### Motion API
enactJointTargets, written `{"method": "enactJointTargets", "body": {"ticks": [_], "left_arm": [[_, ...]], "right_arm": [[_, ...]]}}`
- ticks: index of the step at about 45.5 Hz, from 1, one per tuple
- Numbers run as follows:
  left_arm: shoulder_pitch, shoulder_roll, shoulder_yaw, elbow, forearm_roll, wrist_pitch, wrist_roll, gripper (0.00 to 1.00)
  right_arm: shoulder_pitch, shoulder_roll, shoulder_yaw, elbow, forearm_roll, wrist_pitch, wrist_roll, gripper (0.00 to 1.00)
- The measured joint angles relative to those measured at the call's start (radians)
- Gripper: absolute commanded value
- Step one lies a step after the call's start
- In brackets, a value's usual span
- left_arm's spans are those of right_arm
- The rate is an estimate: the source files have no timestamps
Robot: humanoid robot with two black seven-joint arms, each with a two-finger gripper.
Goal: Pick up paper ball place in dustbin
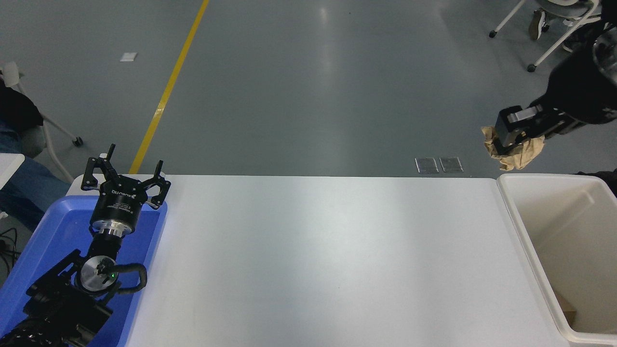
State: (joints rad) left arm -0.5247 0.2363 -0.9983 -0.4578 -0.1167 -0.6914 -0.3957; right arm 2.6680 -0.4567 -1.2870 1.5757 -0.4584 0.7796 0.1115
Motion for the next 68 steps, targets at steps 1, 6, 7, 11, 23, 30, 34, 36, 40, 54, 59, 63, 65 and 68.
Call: {"method": "enactJointTargets", "body": {"ticks": [1, 6, 7, 11, 23, 30, 34, 36, 40, 54, 59, 63, 65, 68], "left_arm": [[0.0, 0.0, 0.0, 0.0, 0.0, 0.0, 0.0, 1.0], [0.0, 0.0, 0.0, 0.0, 0.0, 0.001, 0.0, 1.0], [0.0, 0.0, 0.0, 0.0, 0.0, 0.001, 0.0, 1.0], [0.0, 0.0, 0.0, 0.001, 0.0, 0.001, 0.0, 1.0], [0.0, 0.0, 0.0, 0.0, -0.001, 0.001, 0.0, 1.0], [0.0, 0.0, 0.0, 0.0, 0.0, 0.001, 0.0, 1.0], [0.0, 0.0, 0.0, 0.0, 0.0, 0.001, 0.0, 1.0], [0.0, 0.0, 0.0, 0.0, 0.0, 0.001, 0.0, 1.0], [0.0, 0.0, 0.0, 0.0, 0.0, 0.001, 0.0, 1.0], [0.0, 0.0, 0.0, 0.0, -0.001, 0.001, -0.001, 1.0], [0.0, 0.0, 0.0, 0.001, -0.001, 0.001, -0.001, 1.0], [0.0, 0.0, -0.001, 0.001, -0.002, 0.001, -0.001, 1.0], [0.0, 0.0, -0.001, 0.001, -0.001, 0.001, -0.001, 1.0], [0.0, 0.0, -0.001, 0.001, -0.002, 0.001, -0.001, 1.0]], "right_arm": [[0.002, 0.0, -0.004, 0.001, 0.001, 0.001, 0.0, 0.0], [0.007, -0.008, -0.02, 0.002, 0.0, 0.003, -0.001, 0.0], [0.006, -0.012, -0.023, 0.002, -0.002, 0.003, -0.001, 0.0], [-0.011, -0.033, -0.034, -0.002, -0.022, 0.004, -0.002, 0.0], [-0.137, -0.191, -0.044, -0.107, -0.206, 0.005, 0.001, 0.0], [-0.267, -0.332, -0.016, -0.235, -0.33, 0.005, 0.004, 0.0], [-0.373, -0.414, 0.039, -0.327, -0.401, 0.006, 0.013, 0.0], [-0.447, -0.448, 0.079, -0.383, -0.435, 0.006, 0.022, 0.0], [-0.61, -0.492, 0.165, -0.492, -0.48, -0.001, 0.041, 0.0], [-1.295, -0.453, 0.58, -0.916, -0.539, -0.193, 0.073, 0.0], [-1.533, -0.365, 0.76, -1.079, -0.539, -0.274, 0.075, 0.0], [-1.672, -0.289, 0.861, -1.181, -0.526, -0.328, 0.073, 0.0], [-1.726, -0.256, 0.898, -1.218, -0.513, -0.352, 0.069, 0.0], [-1.817, -0.199, 0.95, -1.27, -0.479, -0.395, 0.057, 0.0]]}}
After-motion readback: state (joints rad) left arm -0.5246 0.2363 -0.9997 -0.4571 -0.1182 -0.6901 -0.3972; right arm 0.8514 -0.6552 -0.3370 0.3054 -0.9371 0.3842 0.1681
